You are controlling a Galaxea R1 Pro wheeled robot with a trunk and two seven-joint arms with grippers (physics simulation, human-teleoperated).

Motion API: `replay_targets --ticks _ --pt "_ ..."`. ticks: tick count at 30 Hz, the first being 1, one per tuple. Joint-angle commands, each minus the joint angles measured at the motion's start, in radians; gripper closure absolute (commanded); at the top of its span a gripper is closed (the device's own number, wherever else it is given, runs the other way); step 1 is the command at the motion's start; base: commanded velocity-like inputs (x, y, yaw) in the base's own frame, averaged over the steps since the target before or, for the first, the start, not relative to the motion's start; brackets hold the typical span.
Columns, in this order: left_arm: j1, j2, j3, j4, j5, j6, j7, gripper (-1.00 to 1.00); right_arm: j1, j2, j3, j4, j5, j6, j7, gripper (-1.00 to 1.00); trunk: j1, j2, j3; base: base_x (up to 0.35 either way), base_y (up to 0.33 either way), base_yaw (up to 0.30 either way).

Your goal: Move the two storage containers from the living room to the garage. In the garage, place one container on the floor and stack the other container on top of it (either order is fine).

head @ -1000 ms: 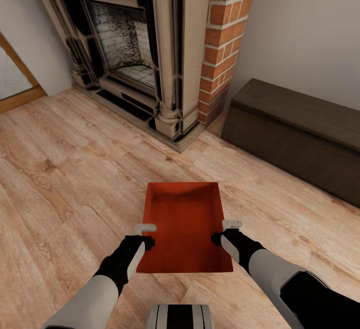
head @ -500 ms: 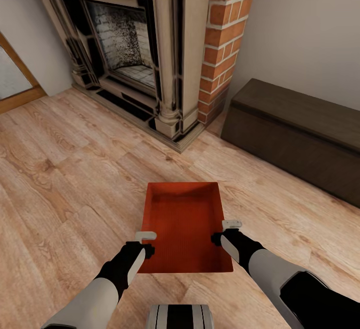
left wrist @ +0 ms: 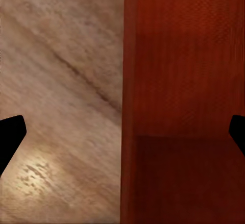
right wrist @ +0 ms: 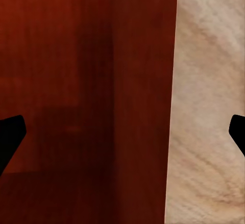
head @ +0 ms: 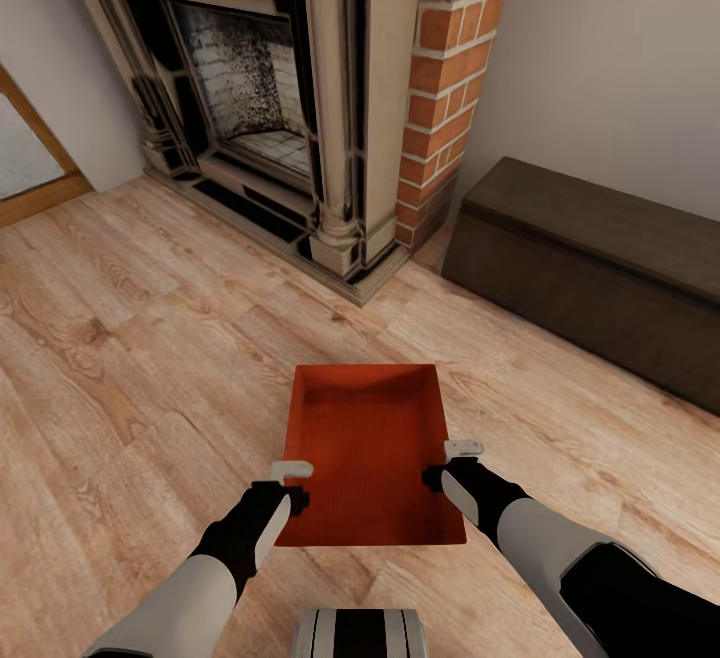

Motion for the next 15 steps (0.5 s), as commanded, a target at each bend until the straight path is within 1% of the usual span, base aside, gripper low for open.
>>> replay_targets --ticks 1,15 --pt "0.0 0.0 -0.003 -0.003 0.004 0.005 0.006 -1.0 0.0 0.0 0.008 -0.002 -0.009 0.005 -0.007 -1.0 0.0 0.0 -0.001 0.0 0.0 0.0" --pt "-0.011 0.0 -0.003 -0.018 0.005 0.004 0.006 -1.0 0.0 0.0 0.008 0.001 -0.009 0.005 -0.007 -1.0 0.0 0.0 -0.001 0.0 0.0 0.0"
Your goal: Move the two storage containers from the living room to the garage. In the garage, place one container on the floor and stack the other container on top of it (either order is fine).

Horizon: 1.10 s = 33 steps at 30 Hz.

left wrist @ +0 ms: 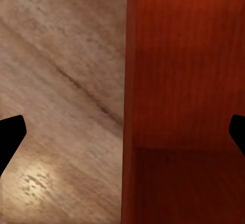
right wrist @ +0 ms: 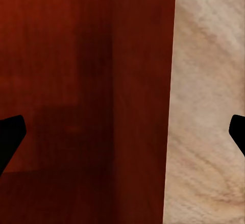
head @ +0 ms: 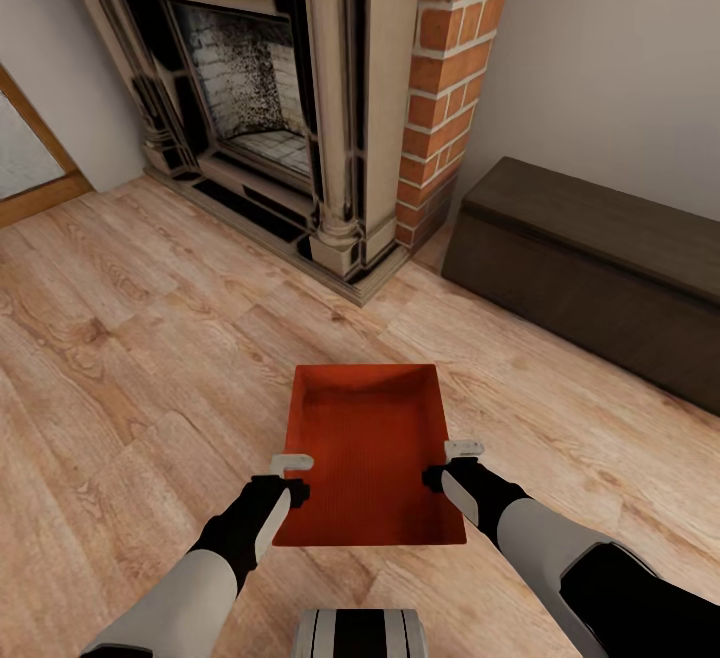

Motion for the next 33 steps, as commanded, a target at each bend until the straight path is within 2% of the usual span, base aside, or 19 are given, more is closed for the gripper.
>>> replay_targets --ticks 1,9,15,33 --pt "0.0 0.0 -0.003 -0.002 0.005 0.005 0.006 -1.0 0.0 0.0 0.008 -0.002 -0.009 0.005 -0.007 -1.0 0.0 0.0 -0.001 0.0 0.0 0.0" --pt "-0.01 0.001 -0.003 0.002 0.007 0.006 0.006 -1.0 0.0 0.001 0.008 -0.002 -0.009 0.005 -0.007 -1.0 0.0 0.0 -0.001 0.0 0.0 0.0" --pt "-0.047 0.004 -0.003 0.02 0.008 0.006 0.006 -1.0 0.0 0.001 0.008 -0.002 -0.009 0.005 -0.007 -1.0 0.0 0.0 -0.001 0.0 0.0 0.0" --pt "-0.05 0.003 -0.003 0.019 0.008 0.006 0.007 -1.0 0.0 -0.001 0.008 0.01 -0.012 0.005 -0.007 -1.0 0.0 0.0 -0.001 0.0 0.0 0.0"
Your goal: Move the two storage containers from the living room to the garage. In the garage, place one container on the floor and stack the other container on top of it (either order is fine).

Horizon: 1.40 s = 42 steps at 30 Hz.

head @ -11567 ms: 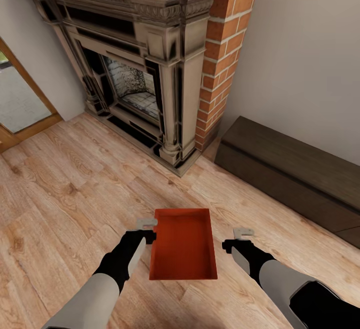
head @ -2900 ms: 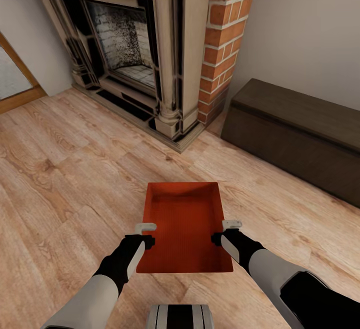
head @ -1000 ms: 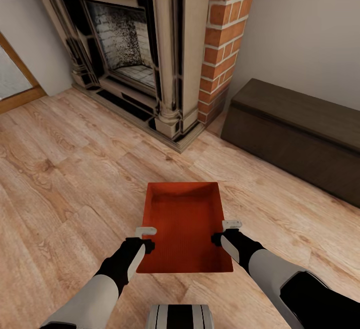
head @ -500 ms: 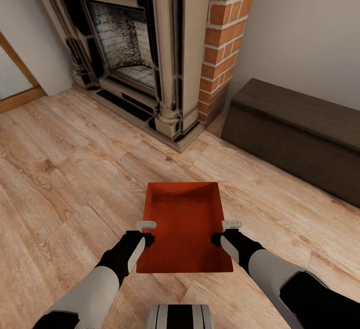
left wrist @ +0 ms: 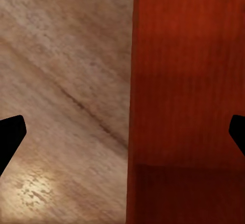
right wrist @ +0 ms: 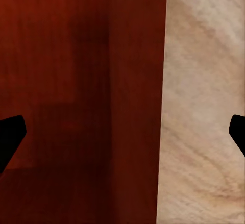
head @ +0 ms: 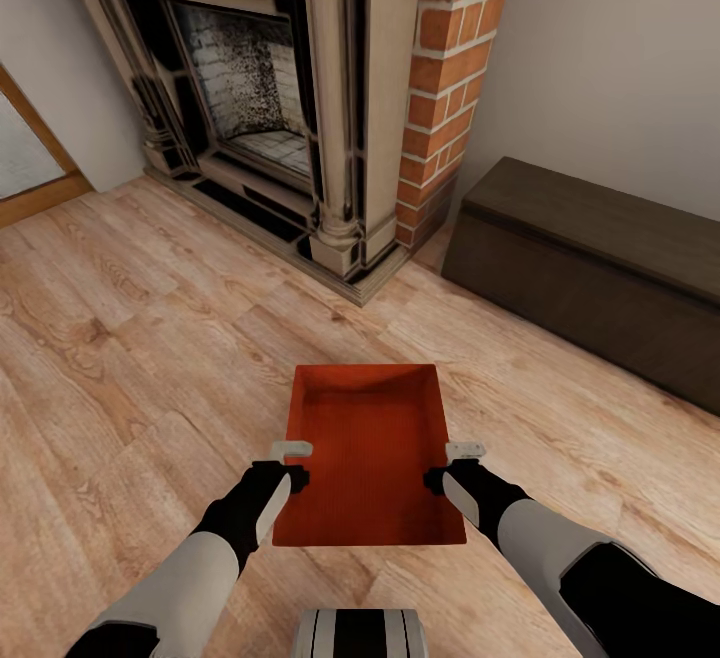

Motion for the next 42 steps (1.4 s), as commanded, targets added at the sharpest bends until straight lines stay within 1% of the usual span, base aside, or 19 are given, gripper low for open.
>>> replay_targets --ticks 1,4,7,10,25,37,42 --pt "0.0 0.0 -0.003 -0.001 0.005 0.005 0.006 1.0 0.0 0.0 0.009 -0.002 -0.009 0.005 -0.007 1.0 0.0 0.0 -0.001 0.0 0.0 0.0" --pt "-0.003 0.0 -0.003 0.006 0.008 0.006 0.007 1.0 0.0 0.003 0.009 -0.002 -0.008 0.005 -0.006 1.0 0.0 0.0 -0.001 0.0 0.0 0.0" --pt "-0.011 0.001 -0.003 0.01 0.034 0.005 0.007 1.0 0.0 0.003 0.009 -0.002 -0.008 0.005 -0.006 1.0 0.0 0.0 -0.001 0.0 0.0 0.0" --pt "-0.013 -0.001 -0.003 0.009 0.047 0.005 0.008 1.0 0.0 0.002 0.009 -0.002 -0.007 0.005 -0.006 1.0 0.0 0.0 -0.001 0.0 0.0 0.0" --pt "-0.014 0.0 -0.005 -0.001 0.047 0.004 0.006 1.0 0.0 -0.002 0.009 -0.002 -0.007 -0.003 -0.006 1.0 0.0 0.0 -0.001 0.0 0.0 0.0" --pt "-0.014 -0.001 -0.006 0.001 0.049 0.005 0.006 1.0 0.0 -0.003 0.009 -0.003 -0.006 -0.005 -0.006 1.0 -0.046 0.084 0.037 0.0 0.0 0.0" --pt "-0.014 -0.001 -0.006 0.001 0.049 0.005 0.006 1.0 0.0 -0.003 0.009 -0.008 -0.006 -0.018 -0.006 1.0 -0.065 0.119 0.053 0.0 0.0 0.0"
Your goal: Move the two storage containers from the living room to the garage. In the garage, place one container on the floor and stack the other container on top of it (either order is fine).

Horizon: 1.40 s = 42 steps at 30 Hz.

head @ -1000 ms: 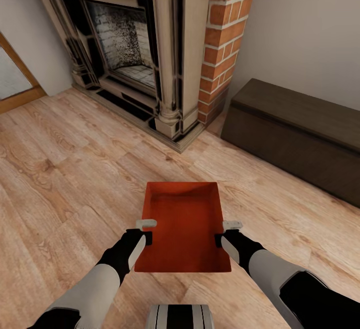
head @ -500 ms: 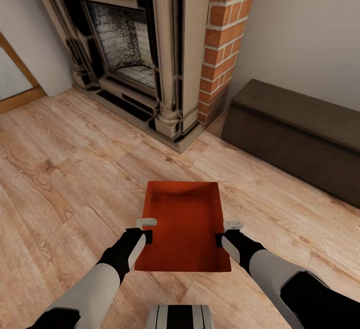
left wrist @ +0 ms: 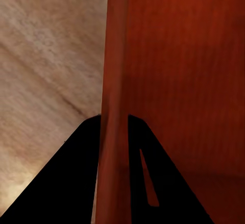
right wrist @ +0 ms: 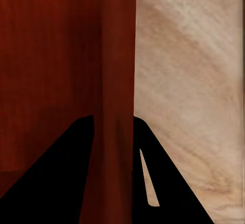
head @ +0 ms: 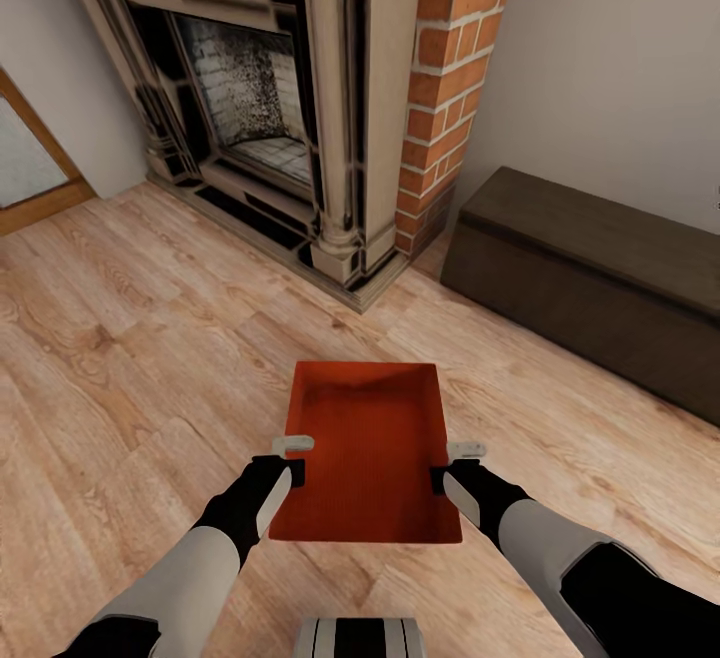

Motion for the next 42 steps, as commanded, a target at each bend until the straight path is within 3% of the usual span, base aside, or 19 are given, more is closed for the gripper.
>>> replay_targets --ticks 1,16,42 --pt "0.0 0.0 -0.006 0.006 0.015 0.006 0.011 1.0 -0.001 0.0 -0.001 -0.007 0.011 -0.001 -0.004 1.0 -0.004 0.007 0.003 0.0 0.0 0.0" --pt "0.0 -0.001 -0.006 0.008 0.017 0.006 0.011 1.0 -0.001 0.0 -0.003 -0.015 0.013 -0.068 -0.004 1.0 -0.062 0.112 0.05 0.0 0.0 0.0" --pt "0.0 -0.001 -0.006 0.008 0.016 0.008 0.011 1.0 -0.001 -0.003 -0.001 -0.016 0.014 -0.058 -0.002 1.0 -0.161 0.294 0.131 0.0 0.0 0.0"
